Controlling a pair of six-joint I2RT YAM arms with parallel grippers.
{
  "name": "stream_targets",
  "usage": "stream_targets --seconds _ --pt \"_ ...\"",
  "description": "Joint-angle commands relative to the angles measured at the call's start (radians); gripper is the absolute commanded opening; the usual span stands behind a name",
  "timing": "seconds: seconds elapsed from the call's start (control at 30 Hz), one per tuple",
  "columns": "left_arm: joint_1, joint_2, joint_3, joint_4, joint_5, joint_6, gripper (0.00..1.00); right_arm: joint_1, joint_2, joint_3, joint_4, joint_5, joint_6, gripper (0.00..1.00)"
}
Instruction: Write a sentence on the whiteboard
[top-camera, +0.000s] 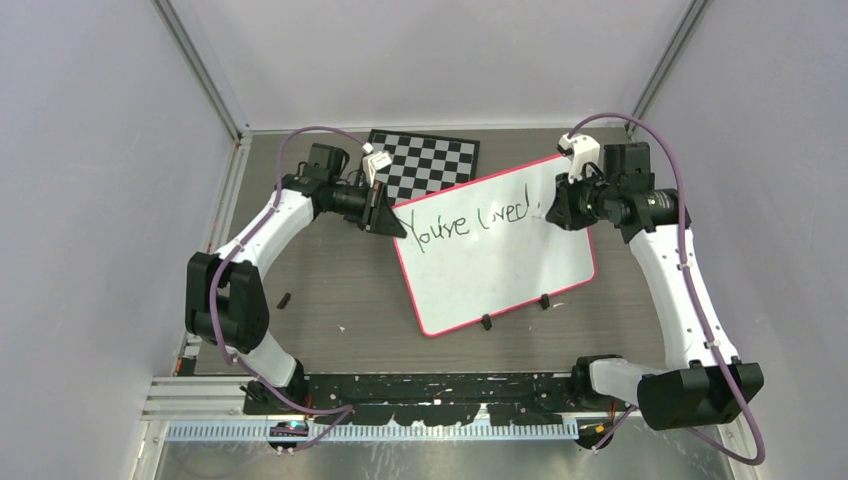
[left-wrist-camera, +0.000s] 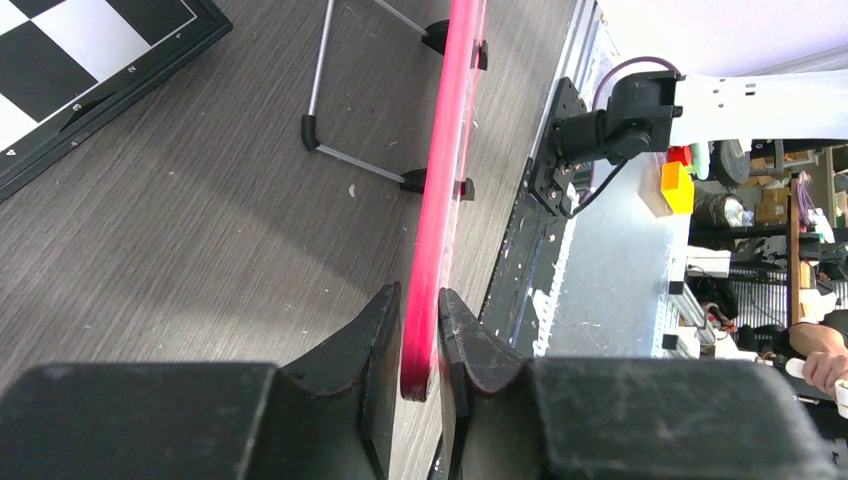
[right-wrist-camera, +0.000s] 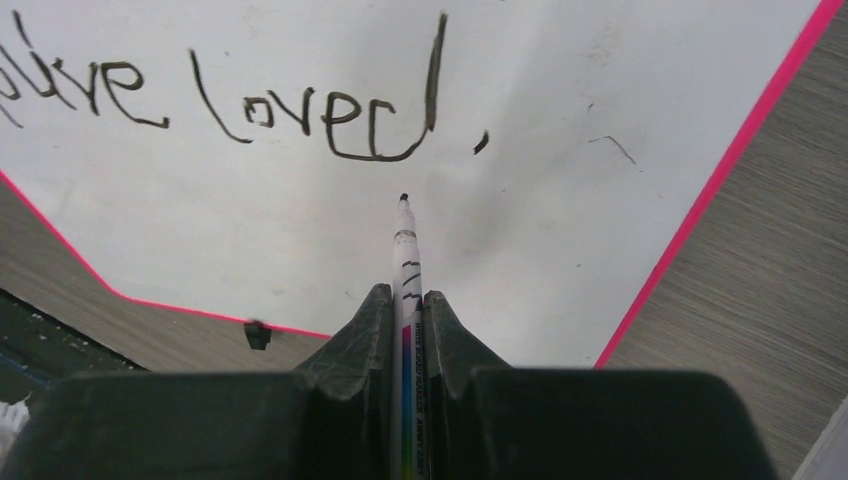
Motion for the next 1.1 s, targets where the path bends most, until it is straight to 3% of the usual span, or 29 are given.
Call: stream_targets --seconds 0.0,0.2,0.53,1.07 --pt "-0.001 -0.028 0.021 0.024 -0.028 0.009 0.23 0.012 -0.043 0.039 -0.051 -0.122 0.006 0.0" --pt "-0.002 -0.037 0.004 0.024 -0.034 0.011 0.29 0.115 -0.055 -0.026 -0.063 -0.246 0.008 0.0" --pt "-0.027 -0.033 -0.014 -0.001 -0.044 0.036 0.28 0.413 -0.099 -0.227 0.134 -0.163 0.082 0.0" --pt "-0.042 -0.012 -0.023 0.002 -0.056 0.037 0.16 0.565 -0.079 -0.327 0.335 -0.056 0.069 0.0"
